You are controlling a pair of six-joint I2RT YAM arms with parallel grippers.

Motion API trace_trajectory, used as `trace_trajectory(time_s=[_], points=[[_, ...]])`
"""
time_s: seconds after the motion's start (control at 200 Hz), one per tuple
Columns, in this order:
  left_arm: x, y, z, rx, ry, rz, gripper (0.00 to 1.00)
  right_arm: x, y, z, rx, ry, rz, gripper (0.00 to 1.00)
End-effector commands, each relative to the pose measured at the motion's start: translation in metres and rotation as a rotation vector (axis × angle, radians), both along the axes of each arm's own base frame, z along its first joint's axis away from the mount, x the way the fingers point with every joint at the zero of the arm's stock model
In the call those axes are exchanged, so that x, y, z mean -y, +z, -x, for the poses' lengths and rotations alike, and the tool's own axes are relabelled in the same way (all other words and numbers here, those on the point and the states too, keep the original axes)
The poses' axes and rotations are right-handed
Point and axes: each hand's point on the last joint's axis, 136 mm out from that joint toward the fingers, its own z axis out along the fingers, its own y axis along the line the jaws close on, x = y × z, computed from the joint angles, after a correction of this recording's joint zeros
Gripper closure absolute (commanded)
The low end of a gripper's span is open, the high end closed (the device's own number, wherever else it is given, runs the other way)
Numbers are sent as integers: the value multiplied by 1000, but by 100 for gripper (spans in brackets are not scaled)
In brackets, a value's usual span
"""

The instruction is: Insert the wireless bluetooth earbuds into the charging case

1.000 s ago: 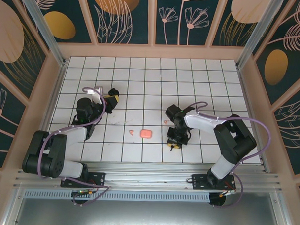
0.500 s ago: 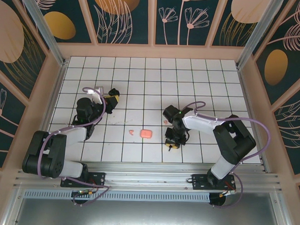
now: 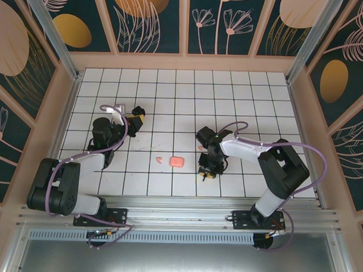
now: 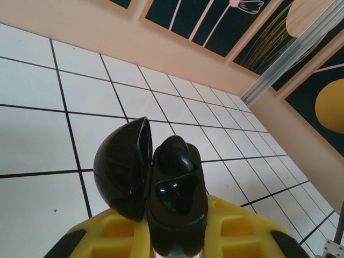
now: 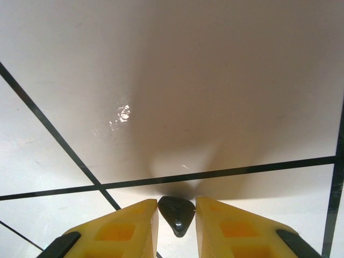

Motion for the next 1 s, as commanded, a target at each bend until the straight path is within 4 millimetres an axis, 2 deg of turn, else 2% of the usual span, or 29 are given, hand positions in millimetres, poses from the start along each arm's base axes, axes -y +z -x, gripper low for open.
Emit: trace_trajectory(time_s=[0.0,0.245,0.576,0.711,0.831,0.996], points=[[2,23,-1,70,-23,21,93,-3,6,-8,40,-19,8,76],[6,28,3,92,-49,34,93,-9,12,-18,110,-36,-16,76],[8,33,8,121,-70,45,93,-20,20,-18,170,-39,-43,77],[13,33,12,131,-100,46,92,-21,28,-24,214,-36,-34,77],[28,34,20,167,-178,39,93,-24,48,-39,314,-36,-48,78],[54,38,40,255,-301,-1,93,-38,104,-75,567,-24,-120,79]])
